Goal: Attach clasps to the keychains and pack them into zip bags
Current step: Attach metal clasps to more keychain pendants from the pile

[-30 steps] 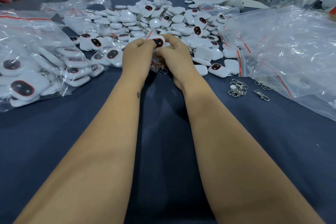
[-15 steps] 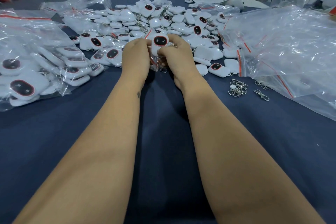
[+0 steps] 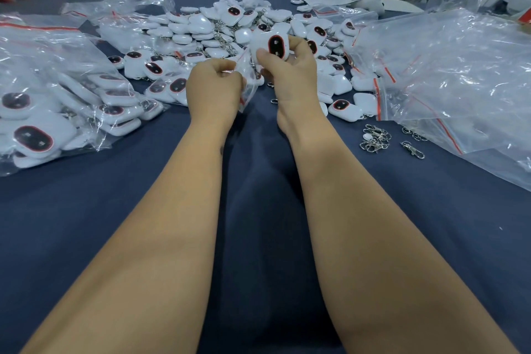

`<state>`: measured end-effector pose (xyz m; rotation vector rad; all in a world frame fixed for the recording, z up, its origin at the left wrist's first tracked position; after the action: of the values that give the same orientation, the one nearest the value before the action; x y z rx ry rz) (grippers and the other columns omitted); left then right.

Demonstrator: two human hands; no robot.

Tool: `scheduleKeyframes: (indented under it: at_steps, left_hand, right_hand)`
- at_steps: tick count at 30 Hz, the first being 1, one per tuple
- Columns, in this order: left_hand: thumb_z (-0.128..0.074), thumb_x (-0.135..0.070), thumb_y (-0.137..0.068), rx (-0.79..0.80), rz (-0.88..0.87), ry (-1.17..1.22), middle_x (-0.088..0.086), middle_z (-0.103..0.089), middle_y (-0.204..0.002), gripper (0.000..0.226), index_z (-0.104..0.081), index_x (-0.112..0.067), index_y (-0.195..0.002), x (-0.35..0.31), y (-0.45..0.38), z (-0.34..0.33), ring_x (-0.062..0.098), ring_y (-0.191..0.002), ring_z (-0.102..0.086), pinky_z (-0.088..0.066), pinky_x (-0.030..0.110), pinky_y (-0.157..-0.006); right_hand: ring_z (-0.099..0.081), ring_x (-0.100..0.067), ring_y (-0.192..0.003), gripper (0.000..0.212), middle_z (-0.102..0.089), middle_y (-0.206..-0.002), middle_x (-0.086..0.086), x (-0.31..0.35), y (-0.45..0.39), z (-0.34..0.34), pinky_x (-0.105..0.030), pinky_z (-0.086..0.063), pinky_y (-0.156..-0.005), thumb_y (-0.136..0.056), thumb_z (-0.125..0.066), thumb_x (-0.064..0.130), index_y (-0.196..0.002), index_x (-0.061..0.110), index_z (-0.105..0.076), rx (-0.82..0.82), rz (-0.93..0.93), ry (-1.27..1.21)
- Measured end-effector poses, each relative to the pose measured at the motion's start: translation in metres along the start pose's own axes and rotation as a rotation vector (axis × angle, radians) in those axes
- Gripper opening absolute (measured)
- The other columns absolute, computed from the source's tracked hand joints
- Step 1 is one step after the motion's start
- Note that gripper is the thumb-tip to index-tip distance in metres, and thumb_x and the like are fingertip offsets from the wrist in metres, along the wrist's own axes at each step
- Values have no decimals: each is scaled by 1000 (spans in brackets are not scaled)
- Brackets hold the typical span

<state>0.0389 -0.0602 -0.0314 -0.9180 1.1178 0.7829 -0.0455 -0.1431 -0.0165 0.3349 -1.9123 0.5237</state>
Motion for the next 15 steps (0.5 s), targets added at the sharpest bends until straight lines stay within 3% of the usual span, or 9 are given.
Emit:
scheduleKeyframes:
  at_steps: [2, 5, 9, 11, 15]
  left_hand:
    - [-57, -12, -83, -11, -40, -14, 0, -73, -87, 28, -72, -18, -106, -2, 2, 0, 11, -68, -64, -58, 35, -79]
    - [-58, -17, -85, -29, -86, -21, -2, -73, -89, 29, -73, -16, -110, -4, 2, 1, 7, -69, -64, -57, 31, -77]
    - [-61, -18, -85, -105, -121, 7, -7, -71, -90, 24, -74, -19, -105, -10, 3, 5, 10, -85, -66, -54, 25, -81]
    - [-61, -17, -83, -141, -136, 32, -10, -70, -90, 23, -73, -21, -102, -13, 3, 6, 6, -87, -65, -52, 20, -81]
    - [-60, -17, -83, -157, -169, 81, -12, -68, -86, 21, -71, -24, -99, -16, 6, 7, 2, -81, -62, -51, 18, -76]
  right_hand:
    - [-59, -20, -81, 29, -63, -87, -11, -2, 2, -1, -40, -52, -85, -83, -69, -4, -105, 6, -53, 14, 6, 83]
    - [-61, -13, -74, 25, -66, -80, -3, -3, 2, 1, -27, -53, -77, -83, -71, -2, -96, 12, -53, 35, 37, 159]
    - [-62, -18, -92, 23, -69, -97, -5, -4, 3, 1, -39, -52, -92, -79, -77, 7, -94, 16, -62, 26, 130, 416]
    - [-61, -20, -99, 22, -67, -105, -7, -5, 4, -1, -39, -50, -92, -77, -79, 14, -96, 16, -67, 38, 166, 514]
    - [-53, -1, -68, 15, -61, -79, 12, -8, 6, -3, -26, -48, -71, -87, -70, 22, -102, 24, -68, 103, 182, 540]
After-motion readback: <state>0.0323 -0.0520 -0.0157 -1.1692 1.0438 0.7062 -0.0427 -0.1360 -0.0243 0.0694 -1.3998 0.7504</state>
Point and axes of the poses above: each hand's wrist, its own y-axis away from the middle knuckle, its own z-axis out of the back of the hand, x = y × z, the point moved 3 cm from there along -y, towards the middle knuckle
